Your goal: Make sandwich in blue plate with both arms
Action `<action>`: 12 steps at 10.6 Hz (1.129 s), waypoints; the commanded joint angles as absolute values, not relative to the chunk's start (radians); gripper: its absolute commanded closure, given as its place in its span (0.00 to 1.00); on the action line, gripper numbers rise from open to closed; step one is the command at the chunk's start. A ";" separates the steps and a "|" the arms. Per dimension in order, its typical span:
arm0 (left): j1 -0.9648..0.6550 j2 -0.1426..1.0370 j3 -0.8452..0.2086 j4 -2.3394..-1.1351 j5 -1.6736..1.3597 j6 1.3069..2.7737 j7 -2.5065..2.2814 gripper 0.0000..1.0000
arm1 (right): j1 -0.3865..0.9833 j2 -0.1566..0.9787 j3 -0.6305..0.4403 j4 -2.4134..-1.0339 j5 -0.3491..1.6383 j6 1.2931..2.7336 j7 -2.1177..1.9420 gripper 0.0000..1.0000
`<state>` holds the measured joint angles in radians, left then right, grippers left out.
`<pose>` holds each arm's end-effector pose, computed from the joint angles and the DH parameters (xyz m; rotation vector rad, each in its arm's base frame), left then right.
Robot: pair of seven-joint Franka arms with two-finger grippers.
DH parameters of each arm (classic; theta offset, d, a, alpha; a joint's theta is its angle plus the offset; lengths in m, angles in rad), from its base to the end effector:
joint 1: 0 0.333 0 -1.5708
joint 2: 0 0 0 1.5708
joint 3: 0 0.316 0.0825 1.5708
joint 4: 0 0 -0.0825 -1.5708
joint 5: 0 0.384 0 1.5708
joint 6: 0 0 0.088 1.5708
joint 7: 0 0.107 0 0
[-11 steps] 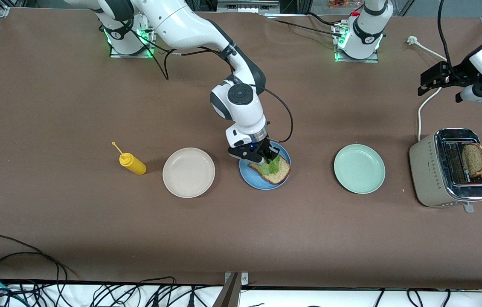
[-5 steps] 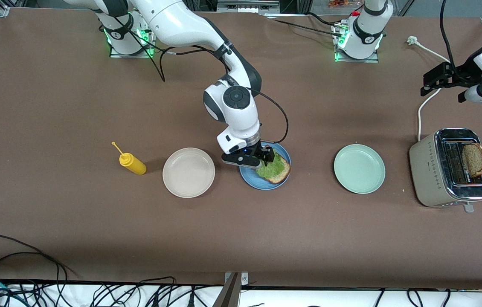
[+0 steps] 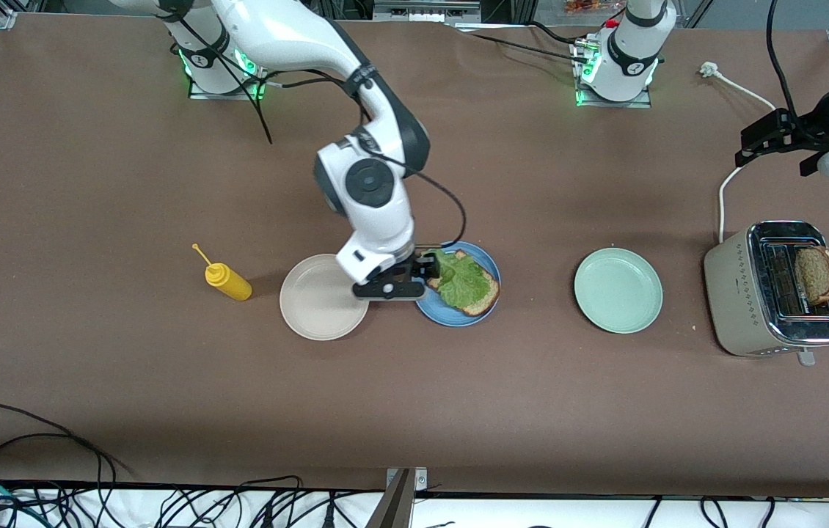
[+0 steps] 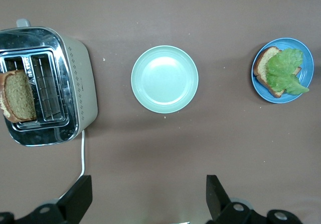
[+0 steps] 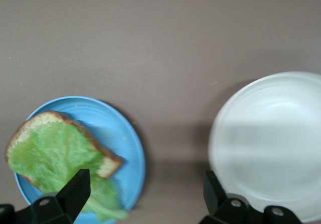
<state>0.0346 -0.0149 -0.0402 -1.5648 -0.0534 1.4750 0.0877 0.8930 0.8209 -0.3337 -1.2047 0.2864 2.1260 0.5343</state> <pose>0.5397 -0.0093 0.6276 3.0802 -0.1486 -0.1121 0.6011 0.4788 0.3166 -3.0471 -0.0124 -0.1703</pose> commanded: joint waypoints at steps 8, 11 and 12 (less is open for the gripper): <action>0.025 0.002 -0.052 -1.534 0.041 1.411 0.089 0.00 | 0.519 0.445 -0.323 -1.452 0.341 1.787 -0.207 0.00; 0.020 0.003 -0.052 -1.532 0.040 1.411 0.089 0.00 | 0.245 0.252 -0.108 -1.627 0.182 1.789 -0.235 0.00; 0.020 0.003 -0.052 -1.532 0.038 1.411 0.087 0.00 | 0.200 0.192 -0.068 -1.679 0.157 1.793 -0.230 0.00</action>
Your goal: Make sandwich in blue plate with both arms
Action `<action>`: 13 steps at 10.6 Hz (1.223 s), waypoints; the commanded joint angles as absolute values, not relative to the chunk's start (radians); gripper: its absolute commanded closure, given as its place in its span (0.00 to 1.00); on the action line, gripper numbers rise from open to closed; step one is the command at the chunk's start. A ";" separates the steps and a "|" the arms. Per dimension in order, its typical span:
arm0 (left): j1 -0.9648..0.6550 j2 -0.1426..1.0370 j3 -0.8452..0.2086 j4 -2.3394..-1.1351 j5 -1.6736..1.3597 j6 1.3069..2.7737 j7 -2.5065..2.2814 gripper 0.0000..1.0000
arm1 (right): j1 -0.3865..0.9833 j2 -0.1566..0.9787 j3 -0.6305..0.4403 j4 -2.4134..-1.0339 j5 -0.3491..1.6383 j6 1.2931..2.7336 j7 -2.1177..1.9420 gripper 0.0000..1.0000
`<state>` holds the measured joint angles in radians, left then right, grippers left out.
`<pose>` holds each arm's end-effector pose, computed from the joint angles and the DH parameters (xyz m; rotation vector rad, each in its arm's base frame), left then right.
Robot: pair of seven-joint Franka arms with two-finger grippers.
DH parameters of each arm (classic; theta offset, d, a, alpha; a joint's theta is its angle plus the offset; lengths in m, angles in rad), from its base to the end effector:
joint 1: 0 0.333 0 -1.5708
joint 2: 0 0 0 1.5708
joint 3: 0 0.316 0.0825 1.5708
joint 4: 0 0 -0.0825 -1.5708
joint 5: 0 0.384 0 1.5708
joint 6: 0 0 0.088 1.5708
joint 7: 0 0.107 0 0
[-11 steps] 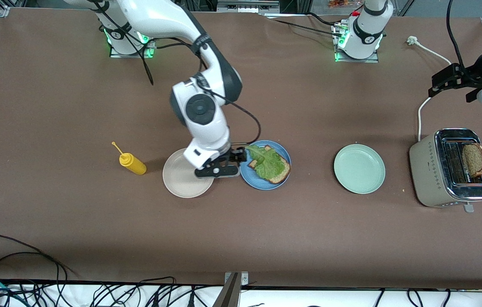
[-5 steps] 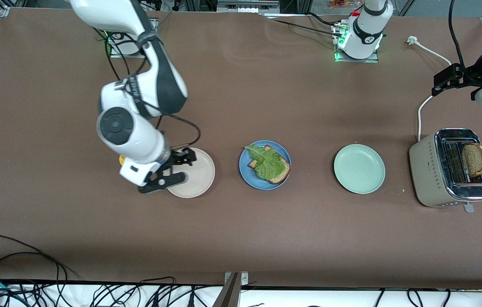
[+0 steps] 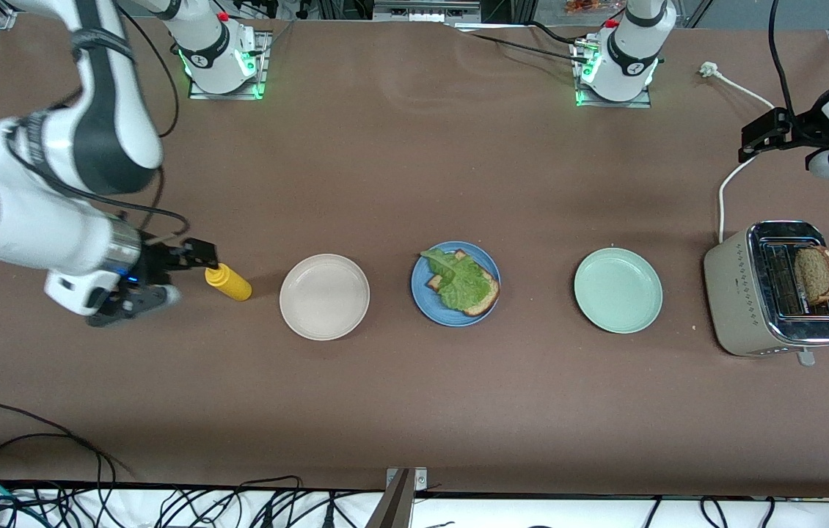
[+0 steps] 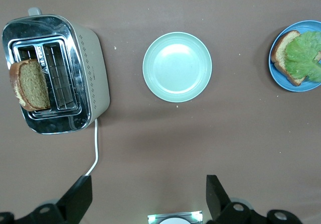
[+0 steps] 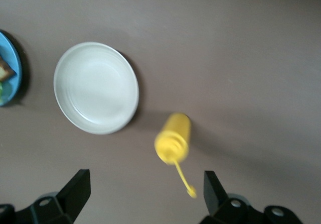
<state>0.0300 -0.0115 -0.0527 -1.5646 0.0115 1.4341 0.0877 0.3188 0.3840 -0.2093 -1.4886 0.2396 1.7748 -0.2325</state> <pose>0.5359 -0.0110 0.6225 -3.1231 0.1711 0.1869 0.6542 0.1118 0.4501 -2.9482 -0.4369 0.1177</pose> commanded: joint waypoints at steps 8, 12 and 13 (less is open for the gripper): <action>0.018 0.003 -0.052 -1.532 0.034 1.413 0.091 0.00 | -0.060 -0.097 0.226 -1.849 0.011 1.835 0.020 0.00; 0.018 0.003 -0.052 -1.532 0.034 1.413 0.091 0.00 | -0.034 -0.098 0.097 -1.793 0.018 1.781 0.011 0.00; 0.020 0.003 -0.052 -1.532 0.034 1.413 0.092 0.00 | -0.026 -0.101 0.084 -1.793 0.017 1.779 0.008 0.00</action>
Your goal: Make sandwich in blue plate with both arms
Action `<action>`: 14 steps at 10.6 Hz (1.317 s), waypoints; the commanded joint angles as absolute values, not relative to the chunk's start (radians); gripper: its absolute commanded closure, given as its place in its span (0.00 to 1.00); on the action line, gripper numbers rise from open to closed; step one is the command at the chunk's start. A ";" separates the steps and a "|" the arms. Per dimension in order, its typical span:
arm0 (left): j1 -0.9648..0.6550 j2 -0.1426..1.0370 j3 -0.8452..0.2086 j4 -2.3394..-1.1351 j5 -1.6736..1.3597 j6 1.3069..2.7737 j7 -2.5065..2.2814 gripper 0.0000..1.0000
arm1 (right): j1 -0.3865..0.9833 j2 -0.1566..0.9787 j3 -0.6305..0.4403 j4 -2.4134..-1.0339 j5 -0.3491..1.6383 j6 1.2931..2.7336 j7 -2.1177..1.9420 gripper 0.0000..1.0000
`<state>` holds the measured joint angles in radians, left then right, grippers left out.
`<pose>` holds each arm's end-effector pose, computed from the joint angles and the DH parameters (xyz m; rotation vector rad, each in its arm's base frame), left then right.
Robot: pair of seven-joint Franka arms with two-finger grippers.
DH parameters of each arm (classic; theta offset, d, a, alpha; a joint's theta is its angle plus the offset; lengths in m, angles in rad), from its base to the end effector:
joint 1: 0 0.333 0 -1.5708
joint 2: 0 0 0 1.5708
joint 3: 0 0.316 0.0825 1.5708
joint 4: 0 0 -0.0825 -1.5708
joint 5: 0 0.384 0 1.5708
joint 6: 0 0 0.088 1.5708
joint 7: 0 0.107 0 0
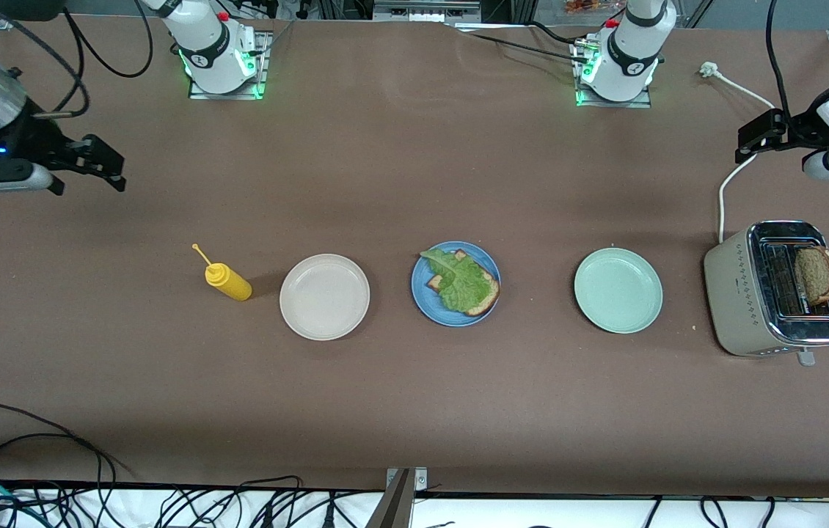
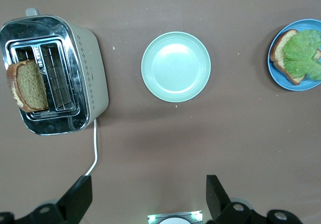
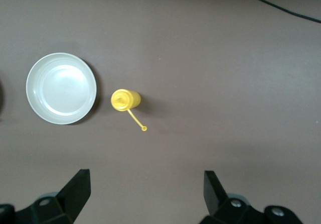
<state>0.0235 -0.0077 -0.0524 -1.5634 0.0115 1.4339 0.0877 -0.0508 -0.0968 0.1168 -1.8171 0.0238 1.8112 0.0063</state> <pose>0.5369 -0.0143 0.6210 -3.1222 0.1808 0.1912 0.5396 0.0402 0.5809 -3.1219 -0.0859 -0.1403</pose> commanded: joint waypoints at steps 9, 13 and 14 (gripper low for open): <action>0.020 0.003 -0.052 -1.532 0.034 1.413 0.092 0.00 | -0.037 0.015 -0.061 -1.805 0.260 1.804 -0.631 0.00; 0.020 0.003 -0.052 -1.532 0.034 1.413 0.092 0.00 | -0.066 0.171 -0.118 -1.804 0.470 1.862 -1.013 0.00; 0.020 0.003 -0.052 -1.532 0.034 1.413 0.091 0.00 | -0.074 0.208 -0.120 -1.798 0.507 1.864 -1.064 0.00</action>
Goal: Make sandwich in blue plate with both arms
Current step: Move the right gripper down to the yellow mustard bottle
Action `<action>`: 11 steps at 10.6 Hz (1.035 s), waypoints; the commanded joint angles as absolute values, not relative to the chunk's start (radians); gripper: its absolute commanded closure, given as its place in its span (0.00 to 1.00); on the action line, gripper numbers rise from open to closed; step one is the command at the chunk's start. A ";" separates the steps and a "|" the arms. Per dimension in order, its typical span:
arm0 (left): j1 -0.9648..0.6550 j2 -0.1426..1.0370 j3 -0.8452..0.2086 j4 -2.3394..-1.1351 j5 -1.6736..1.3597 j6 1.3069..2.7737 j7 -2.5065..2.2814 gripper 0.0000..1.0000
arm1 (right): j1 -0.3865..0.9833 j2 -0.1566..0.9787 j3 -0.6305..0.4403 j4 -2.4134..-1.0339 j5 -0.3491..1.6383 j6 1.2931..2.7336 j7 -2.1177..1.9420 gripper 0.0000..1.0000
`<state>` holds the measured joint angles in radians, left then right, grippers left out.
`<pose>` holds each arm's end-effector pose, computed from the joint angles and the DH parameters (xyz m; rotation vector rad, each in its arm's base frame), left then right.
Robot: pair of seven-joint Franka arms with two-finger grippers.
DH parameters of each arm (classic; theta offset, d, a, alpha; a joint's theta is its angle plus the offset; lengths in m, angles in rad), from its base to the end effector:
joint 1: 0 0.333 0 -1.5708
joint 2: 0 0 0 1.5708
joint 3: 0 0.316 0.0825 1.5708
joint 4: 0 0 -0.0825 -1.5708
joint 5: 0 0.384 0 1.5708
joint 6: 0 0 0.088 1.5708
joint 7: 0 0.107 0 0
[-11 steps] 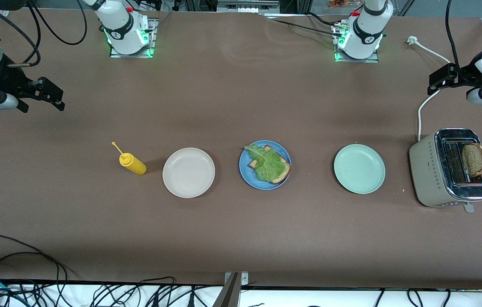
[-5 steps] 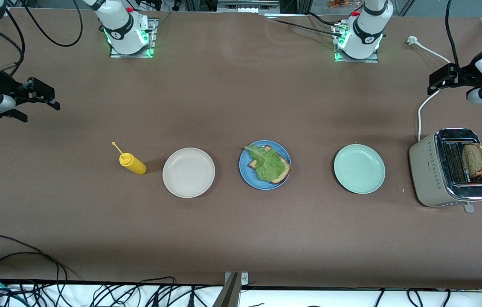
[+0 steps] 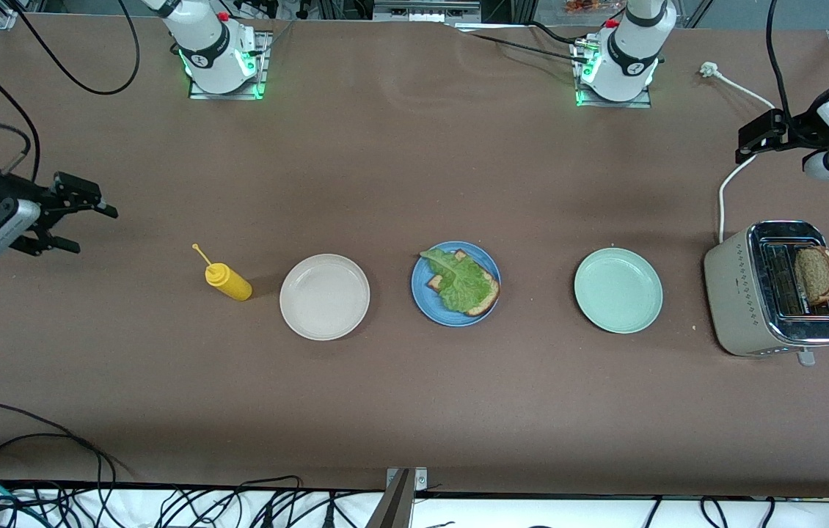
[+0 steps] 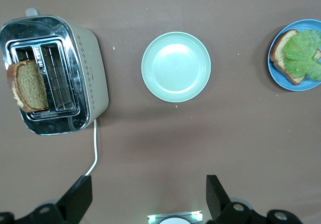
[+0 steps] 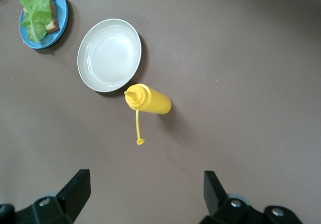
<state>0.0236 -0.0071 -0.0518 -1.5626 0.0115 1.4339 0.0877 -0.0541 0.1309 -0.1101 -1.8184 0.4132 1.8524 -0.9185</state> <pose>0.5371 -0.0139 0.6211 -3.1224 0.1797 0.1909 0.5875 -0.0630 0.4614 -2.6348 -0.8427 -0.1591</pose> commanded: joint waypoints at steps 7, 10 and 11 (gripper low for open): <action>0.020 0.003 -0.052 -1.532 0.034 1.413 0.092 0.00 | -0.109 0.460 -0.126 -1.792 0.809 1.919 -1.550 0.00; 0.020 0.003 -0.052 -1.532 0.034 1.413 0.092 0.00 | -0.112 0.557 -0.126 -1.792 0.929 1.910 -1.790 0.00; 0.020 0.003 -0.052 -1.532 0.034 1.413 0.091 0.00 | -0.113 0.578 -0.126 -1.792 0.952 1.910 -1.842 0.00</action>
<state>0.0236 -0.0061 -0.0519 -1.5607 0.0115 1.4338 0.0877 -0.1041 0.5202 -0.1280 -1.8157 0.8896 1.9241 -1.7129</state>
